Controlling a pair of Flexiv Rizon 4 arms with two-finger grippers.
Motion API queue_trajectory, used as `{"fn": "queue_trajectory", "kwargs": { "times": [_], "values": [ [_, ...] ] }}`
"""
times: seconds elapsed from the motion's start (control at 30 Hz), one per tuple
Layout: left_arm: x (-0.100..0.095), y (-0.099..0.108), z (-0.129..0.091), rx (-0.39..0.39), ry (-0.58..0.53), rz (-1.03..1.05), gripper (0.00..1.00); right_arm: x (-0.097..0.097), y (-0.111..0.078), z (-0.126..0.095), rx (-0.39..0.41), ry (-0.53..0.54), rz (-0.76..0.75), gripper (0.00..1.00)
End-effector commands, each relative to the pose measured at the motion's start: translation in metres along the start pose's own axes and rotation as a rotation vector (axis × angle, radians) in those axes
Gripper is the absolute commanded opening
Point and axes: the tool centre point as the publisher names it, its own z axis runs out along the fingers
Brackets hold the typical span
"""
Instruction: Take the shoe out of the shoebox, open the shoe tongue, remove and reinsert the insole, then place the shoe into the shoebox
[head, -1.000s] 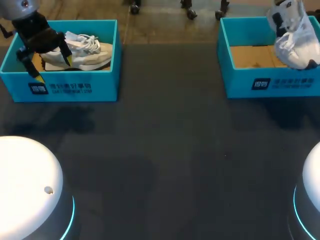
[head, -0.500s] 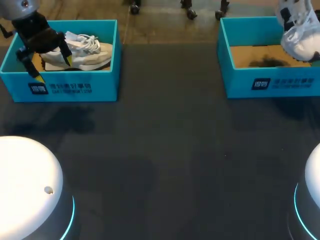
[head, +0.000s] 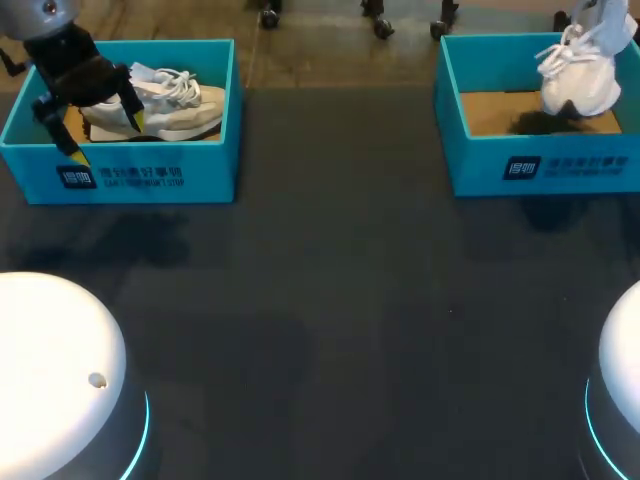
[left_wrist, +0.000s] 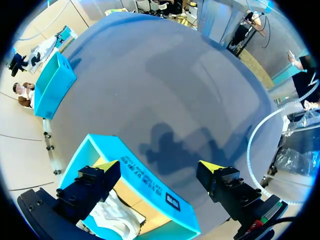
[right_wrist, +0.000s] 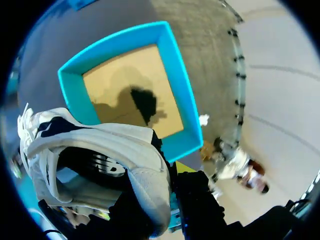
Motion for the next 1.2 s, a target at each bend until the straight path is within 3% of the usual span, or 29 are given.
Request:
{"fn": "queue_trajectory", "kwargs": {
  "times": [0.03, 0.47, 0.53, 0.73, 0.93, 1.2],
  "values": [
    [-0.001, 0.000, 0.000, -0.001, 0.003, 0.000, 1.00, 0.006, -0.011, -0.006, 0.066, 0.045, 0.305, 0.00],
    [-0.001, 0.000, 0.000, -0.001, 0.003, 0.000, 1.00, 0.009, -0.014, -0.005, 0.063, 0.048, 0.338, 0.00],
    [-0.001, 0.000, 0.000, -0.001, 0.003, 0.000, 1.00, 0.011, -0.013, 0.000, 0.122, 0.092, 0.429, 0.00],
    [-0.001, 0.000, 0.000, -0.001, 0.003, 0.000, 1.00, 0.033, -0.015, 0.020, 0.085, 0.149, 0.720, 0.00],
    [-0.001, 0.000, 0.000, -0.001, 0.003, 0.000, 1.00, 0.039, -0.020, 0.027, 0.106, 0.182, 0.955, 0.00],
    [-0.001, 0.000, 0.000, -0.001, 0.003, 0.000, 1.00, 0.039, -0.020, 0.027, 0.106, 0.182, 0.955, 0.00]
  ]
}}
